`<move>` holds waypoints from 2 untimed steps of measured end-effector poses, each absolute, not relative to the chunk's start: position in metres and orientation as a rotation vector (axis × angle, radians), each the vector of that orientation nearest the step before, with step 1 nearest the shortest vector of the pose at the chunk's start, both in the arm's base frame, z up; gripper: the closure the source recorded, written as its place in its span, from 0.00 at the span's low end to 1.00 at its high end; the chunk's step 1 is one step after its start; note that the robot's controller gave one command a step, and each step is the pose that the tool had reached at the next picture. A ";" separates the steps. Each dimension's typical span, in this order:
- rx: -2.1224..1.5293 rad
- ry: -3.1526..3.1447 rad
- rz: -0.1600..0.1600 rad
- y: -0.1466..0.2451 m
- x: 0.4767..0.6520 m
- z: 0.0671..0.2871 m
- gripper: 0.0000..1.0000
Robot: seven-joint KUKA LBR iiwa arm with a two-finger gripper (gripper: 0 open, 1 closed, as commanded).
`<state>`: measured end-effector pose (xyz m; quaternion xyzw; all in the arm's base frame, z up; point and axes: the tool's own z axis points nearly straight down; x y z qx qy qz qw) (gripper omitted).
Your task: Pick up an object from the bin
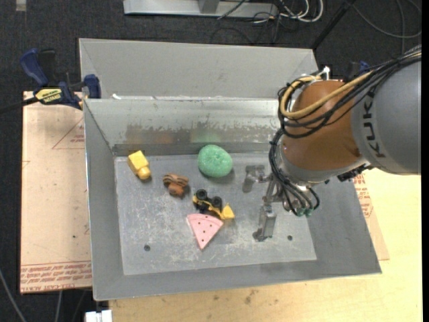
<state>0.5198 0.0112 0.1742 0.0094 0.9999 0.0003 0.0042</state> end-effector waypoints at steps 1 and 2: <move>-0.118 3.135 0.002 0.051 0.540 0.114 0.00; -0.378 3.107 0.001 0.064 0.533 0.086 0.00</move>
Offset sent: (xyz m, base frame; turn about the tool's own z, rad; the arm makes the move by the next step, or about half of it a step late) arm 0.0055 0.0564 -0.0988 -0.2841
